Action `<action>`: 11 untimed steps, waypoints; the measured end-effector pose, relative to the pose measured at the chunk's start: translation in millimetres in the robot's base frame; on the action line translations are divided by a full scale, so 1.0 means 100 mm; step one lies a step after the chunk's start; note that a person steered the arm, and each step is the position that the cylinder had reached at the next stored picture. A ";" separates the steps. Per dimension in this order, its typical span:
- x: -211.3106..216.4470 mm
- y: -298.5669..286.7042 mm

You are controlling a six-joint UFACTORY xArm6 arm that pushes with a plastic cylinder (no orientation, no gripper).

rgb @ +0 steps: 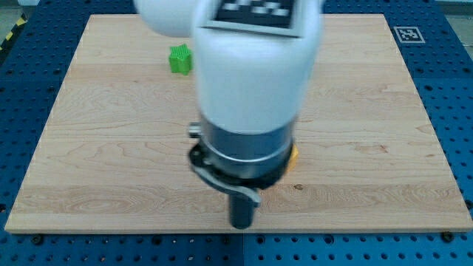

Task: Move the blue blocks top right of the yellow hexagon

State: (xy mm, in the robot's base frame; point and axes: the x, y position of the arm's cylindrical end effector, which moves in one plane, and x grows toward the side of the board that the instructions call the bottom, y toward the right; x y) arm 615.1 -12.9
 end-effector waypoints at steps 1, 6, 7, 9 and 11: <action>-0.40 -0.10; -1.12 0.61; -1.27 0.62; -1.33 0.60; -1.34 0.84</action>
